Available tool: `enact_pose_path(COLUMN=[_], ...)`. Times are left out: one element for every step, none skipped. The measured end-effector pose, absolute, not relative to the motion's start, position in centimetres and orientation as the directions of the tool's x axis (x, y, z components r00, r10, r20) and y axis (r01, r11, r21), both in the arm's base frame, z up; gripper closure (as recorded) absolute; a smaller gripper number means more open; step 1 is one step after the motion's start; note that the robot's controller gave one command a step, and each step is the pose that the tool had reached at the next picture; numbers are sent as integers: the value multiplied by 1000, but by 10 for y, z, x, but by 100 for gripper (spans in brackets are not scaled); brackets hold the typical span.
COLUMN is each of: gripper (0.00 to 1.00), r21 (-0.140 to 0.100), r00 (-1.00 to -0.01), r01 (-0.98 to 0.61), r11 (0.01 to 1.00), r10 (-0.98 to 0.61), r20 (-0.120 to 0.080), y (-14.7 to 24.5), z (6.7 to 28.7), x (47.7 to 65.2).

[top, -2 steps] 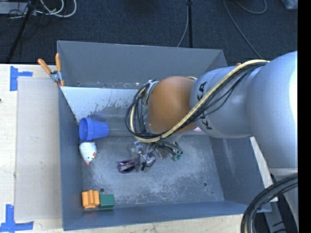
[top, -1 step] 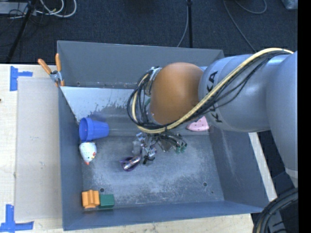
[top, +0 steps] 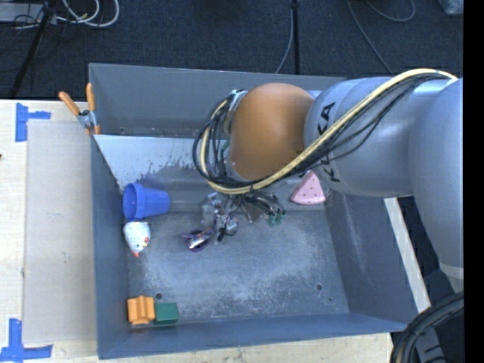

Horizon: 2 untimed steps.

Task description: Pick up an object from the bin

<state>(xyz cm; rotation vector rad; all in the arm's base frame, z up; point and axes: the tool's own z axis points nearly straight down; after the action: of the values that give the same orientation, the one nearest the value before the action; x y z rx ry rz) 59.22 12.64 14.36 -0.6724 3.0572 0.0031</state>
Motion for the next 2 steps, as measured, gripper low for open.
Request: enact_pose_path(gripper=[100,100], r21=[8,-1], r00=[-908,-919], r01=[-417,-394], r11=[909,919], r10=[-417,-394], r20=[20,-16], y=[123,115], z=[151,144], x=[584,603])
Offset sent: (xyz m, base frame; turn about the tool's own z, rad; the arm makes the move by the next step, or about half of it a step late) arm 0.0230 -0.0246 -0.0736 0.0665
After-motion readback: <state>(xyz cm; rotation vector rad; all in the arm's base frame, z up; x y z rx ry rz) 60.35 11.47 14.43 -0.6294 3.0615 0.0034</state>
